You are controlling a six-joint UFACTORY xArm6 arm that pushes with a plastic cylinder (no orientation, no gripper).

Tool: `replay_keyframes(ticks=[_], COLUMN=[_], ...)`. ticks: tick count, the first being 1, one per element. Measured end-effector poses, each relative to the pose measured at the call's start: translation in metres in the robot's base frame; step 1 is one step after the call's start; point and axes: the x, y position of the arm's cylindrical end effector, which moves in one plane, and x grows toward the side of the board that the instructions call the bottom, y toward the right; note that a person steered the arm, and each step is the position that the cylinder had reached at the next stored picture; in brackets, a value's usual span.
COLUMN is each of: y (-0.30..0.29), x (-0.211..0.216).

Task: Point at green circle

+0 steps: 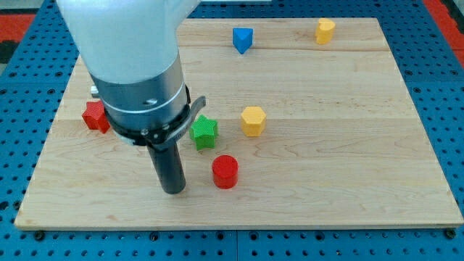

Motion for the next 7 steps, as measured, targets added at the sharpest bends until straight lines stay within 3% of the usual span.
replay_keyframes(ticks=[2,4,5,6,7], y=[-0.003,-0.125,-0.218,-0.188,-0.133], x=[-0.041,-0.073,-0.077,-0.146,-0.179])
